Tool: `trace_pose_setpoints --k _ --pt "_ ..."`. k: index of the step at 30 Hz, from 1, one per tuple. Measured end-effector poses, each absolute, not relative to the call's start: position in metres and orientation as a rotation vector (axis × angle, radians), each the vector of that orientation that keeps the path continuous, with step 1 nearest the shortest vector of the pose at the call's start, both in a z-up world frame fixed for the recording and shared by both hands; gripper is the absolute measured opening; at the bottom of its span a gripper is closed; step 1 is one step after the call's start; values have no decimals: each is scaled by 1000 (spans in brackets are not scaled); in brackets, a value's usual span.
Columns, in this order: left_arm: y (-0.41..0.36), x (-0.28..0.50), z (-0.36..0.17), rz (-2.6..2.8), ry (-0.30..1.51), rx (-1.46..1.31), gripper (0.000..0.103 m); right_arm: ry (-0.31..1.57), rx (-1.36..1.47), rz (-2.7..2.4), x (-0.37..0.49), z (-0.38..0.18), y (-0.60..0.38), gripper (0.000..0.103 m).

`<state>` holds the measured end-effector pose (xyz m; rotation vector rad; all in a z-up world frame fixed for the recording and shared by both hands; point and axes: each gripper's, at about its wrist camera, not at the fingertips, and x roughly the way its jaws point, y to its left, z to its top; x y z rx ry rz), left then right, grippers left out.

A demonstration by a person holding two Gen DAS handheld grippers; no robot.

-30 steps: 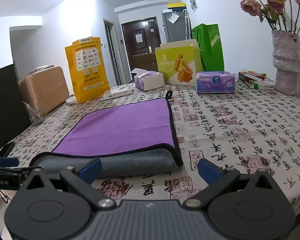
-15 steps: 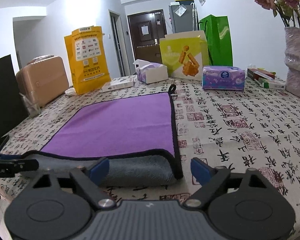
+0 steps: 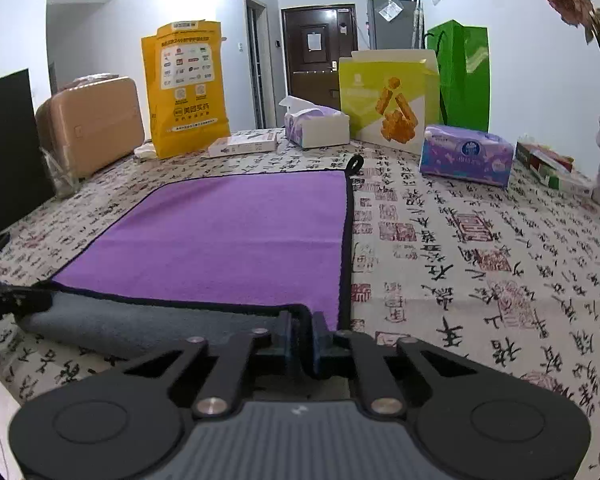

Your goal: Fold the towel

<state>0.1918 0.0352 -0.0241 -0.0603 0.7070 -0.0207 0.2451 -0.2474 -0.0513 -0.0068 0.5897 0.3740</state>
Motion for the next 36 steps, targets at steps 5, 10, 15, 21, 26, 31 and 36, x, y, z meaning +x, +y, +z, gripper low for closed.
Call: trace_pose_setpoints --k 5,10,15,21,26,31,36 --pt "38 195 -21 -8 693 -52 5 584 -20 371 246 -50 -247 5" --pt "42 200 -15 -6 666 -43 5 568 -37 370 250 -47 -245 5" --pt "43 208 -11 0 646 -36 5 547 -67 376 258 -41 -243 5" --pt "45 220 -9 6 636 -31 5 529 -96 378 271 -35 -239 5" --pt "46 233 -4 11 621 -22 5 528 -117 376 284 -33 -235 5" --pt "48 250 0 13 601 -18 5 521 -143 380 301 -30 -232 5" --pt "52 271 3 23 596 -15 5 517 -166 391 319 -25 -227 5"
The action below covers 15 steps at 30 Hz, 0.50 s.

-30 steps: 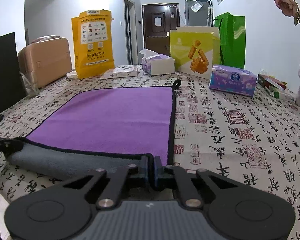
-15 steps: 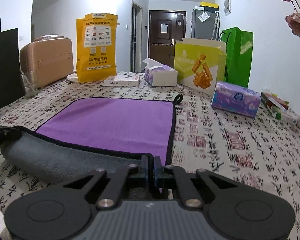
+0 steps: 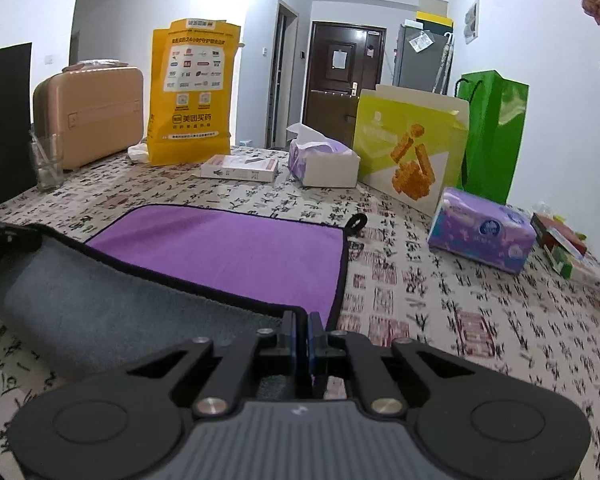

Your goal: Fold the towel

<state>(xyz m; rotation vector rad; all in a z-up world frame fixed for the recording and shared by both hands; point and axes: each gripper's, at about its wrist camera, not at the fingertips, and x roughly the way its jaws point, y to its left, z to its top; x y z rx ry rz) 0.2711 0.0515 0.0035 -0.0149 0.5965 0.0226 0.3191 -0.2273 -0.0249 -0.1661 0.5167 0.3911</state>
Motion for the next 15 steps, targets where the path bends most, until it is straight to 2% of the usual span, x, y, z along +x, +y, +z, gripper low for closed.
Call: trace_pose_setpoints --k 15 --pt "63 347 9 8 607 35 6 548 -158 413 386 -19 -219 4"
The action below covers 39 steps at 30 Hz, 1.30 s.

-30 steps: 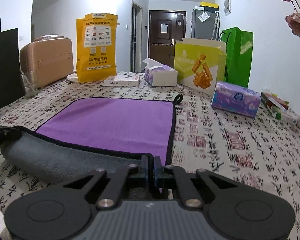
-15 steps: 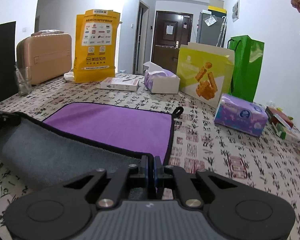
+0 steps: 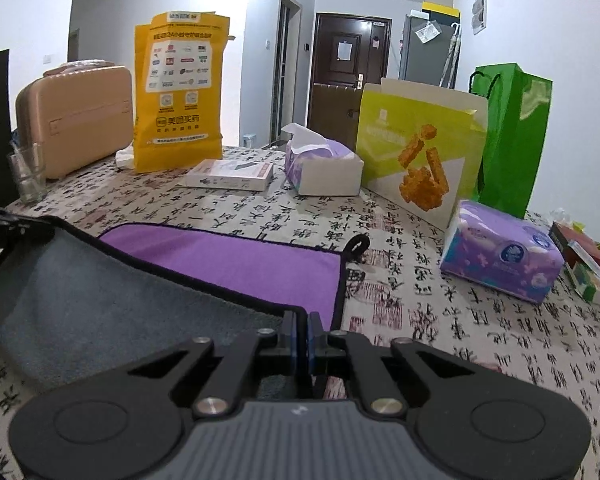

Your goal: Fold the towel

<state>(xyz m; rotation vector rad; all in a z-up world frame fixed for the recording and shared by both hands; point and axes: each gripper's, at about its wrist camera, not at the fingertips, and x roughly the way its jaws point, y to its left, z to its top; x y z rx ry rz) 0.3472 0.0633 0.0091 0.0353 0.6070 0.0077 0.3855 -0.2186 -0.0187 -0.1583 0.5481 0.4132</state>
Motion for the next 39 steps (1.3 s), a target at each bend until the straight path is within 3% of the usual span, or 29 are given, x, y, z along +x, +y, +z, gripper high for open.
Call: trace_pose_setpoints --k 31,32,33,36,38,39 --pt "95 481 -17 -79 695 79 7 618 -124 427 526 -39 -200 6" --pt "96 484 -20 -76 707 89 9 625 -121 419 528 -41 -200 7" --pt "98 486 -23 -65 713 89 11 632 -117 409 531 -44 -200 14" --pt "106 488 -27 -52 721 71 32 640 -89 400 534 -46 -205 22" --pt "113 490 -26 -39 726 45 67 639 -86 394 536 -46 -207 27" --pt "115 490 -24 -27 723 33 75 642 -78 394 537 -46 -208 32"
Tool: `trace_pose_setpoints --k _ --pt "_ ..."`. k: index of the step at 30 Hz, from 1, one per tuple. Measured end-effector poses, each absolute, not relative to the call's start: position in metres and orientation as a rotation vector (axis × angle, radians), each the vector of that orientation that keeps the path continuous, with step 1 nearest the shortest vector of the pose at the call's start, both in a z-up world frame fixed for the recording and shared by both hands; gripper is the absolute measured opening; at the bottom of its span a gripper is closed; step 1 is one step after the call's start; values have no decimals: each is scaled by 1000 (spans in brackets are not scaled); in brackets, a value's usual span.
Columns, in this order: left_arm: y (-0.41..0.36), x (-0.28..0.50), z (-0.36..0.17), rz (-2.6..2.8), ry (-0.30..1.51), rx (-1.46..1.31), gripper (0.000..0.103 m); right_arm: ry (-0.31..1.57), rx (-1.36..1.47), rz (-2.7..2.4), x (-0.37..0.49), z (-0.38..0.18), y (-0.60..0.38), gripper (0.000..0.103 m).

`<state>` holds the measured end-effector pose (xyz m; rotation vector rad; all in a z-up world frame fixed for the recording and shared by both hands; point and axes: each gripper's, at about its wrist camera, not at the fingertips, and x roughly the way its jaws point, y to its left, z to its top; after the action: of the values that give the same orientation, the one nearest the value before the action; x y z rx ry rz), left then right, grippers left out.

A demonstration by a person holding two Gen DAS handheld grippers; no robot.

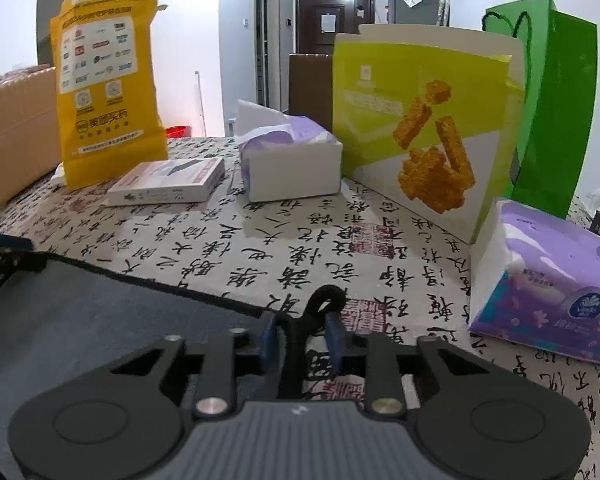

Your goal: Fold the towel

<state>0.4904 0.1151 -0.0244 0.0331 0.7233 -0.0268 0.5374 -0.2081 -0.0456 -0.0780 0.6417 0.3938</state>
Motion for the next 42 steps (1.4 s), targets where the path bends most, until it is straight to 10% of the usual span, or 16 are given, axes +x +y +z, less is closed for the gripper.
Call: trace_pose_setpoints --k 5,11,42 --pt "123 490 -17 -5 708 -6 99 646 -72 401 538 -45 -208 50" --pt "123 484 -13 -9 720 -20 103 635 -20 395 534 -38 -210 97" --pt "90 339 39 2 676 -41 103 612 -31 404 406 18 -227 99"
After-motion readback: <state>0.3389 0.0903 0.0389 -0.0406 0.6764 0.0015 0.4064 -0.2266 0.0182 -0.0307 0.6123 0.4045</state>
